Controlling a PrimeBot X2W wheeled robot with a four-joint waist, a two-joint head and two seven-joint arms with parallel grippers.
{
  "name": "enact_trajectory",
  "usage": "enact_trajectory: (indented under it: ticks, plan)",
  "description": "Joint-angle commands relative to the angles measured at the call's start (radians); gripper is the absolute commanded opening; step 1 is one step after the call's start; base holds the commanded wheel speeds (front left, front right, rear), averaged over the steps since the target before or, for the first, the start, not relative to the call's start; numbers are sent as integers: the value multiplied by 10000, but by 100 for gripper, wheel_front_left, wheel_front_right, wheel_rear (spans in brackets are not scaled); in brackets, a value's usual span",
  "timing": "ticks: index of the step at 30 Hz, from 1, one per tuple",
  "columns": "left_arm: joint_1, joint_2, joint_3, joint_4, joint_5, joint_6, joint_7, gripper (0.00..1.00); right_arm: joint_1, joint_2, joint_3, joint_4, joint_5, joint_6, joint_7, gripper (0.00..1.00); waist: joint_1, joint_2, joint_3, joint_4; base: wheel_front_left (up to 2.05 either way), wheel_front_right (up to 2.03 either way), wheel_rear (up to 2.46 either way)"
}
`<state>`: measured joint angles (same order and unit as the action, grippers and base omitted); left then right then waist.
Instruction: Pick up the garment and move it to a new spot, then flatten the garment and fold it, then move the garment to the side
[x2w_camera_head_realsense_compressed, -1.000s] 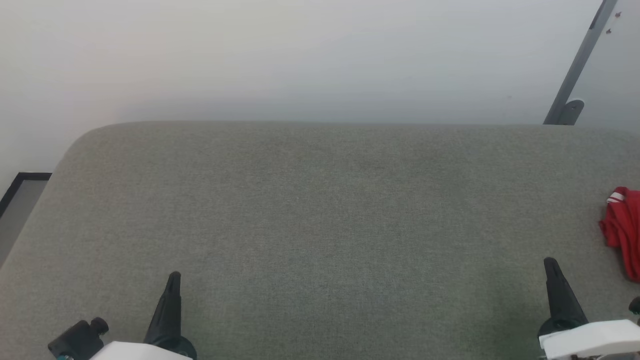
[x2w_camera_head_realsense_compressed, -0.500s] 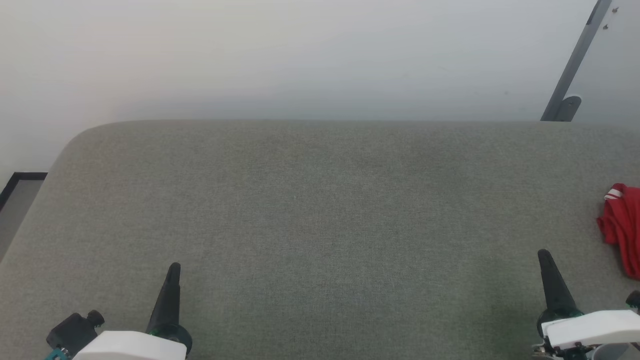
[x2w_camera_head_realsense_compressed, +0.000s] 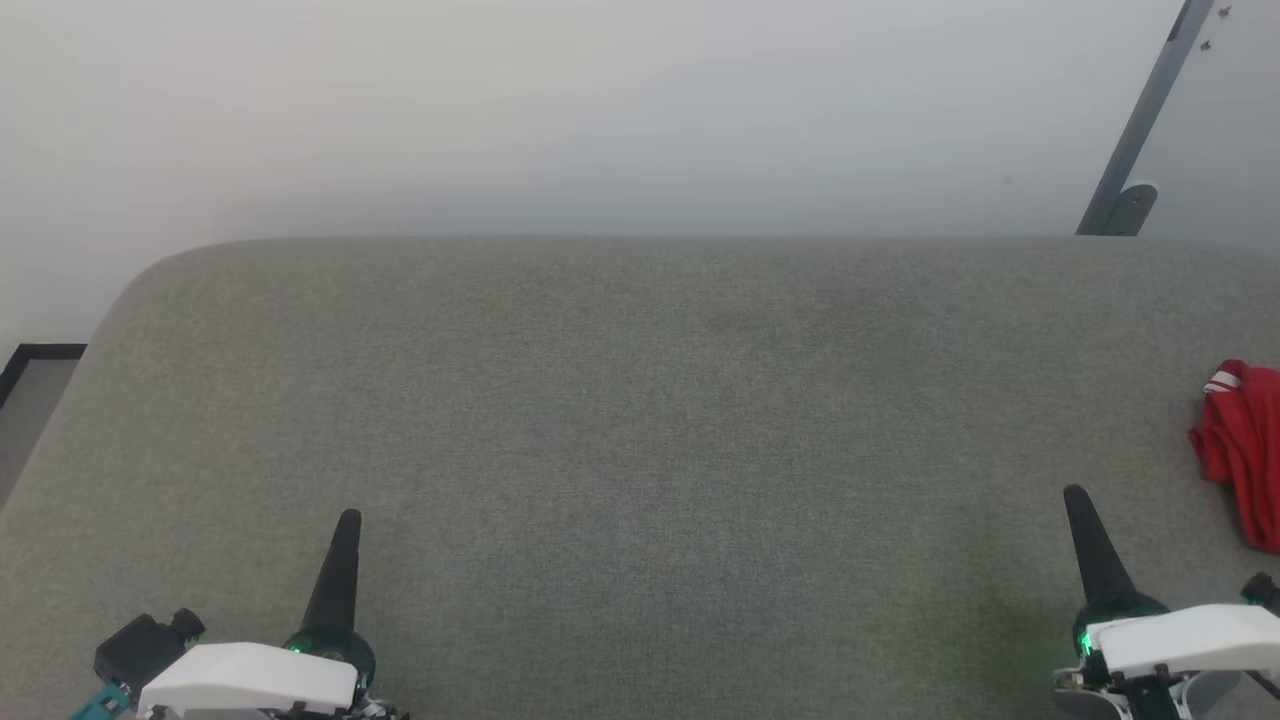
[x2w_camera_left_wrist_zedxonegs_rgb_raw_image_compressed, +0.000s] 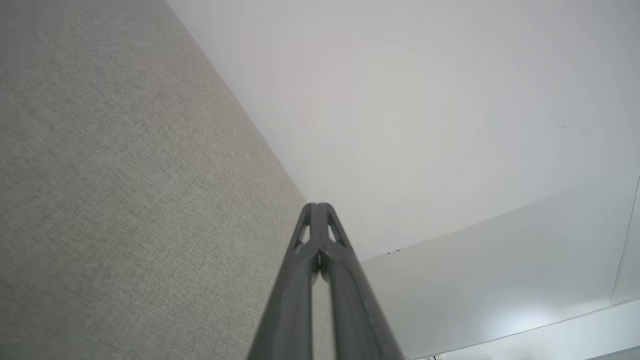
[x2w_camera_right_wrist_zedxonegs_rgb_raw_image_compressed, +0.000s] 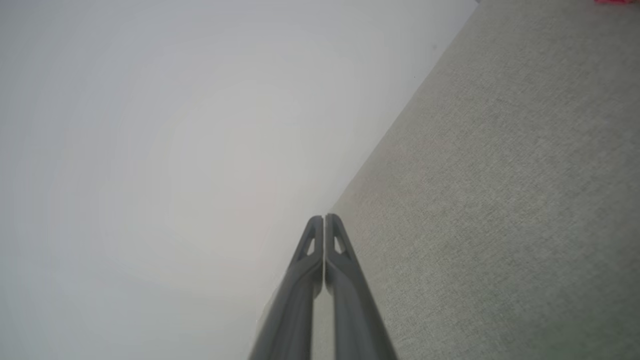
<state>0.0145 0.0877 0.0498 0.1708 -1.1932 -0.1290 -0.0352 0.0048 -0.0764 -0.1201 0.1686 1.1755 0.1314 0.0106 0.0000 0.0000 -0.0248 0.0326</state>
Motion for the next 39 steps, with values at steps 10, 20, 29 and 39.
enact_trajectory:
  ticks: [10,20,29,39]
  plan:
    - [-460,-18,107,123,-1079,-19,293,0,-420,51,24,123,1031,-8,278,0,0,0,49,-56,0,0,0]
    - [-676,-59,164,278,-1899,-22,540,0,-615,104,31,282,1860,-8,469,0,0,0,97,-114,0,0,0]
    - [-871,-94,231,417,-2674,-24,768,0,-786,161,39,445,2631,-9,649,0,0,0,146,-171,0,0,0]
    - [-1047,-134,296,548,-3405,-27,980,0,-953,213,46,564,3333,-10,811,0,0,0,195,-228,0,0,0]
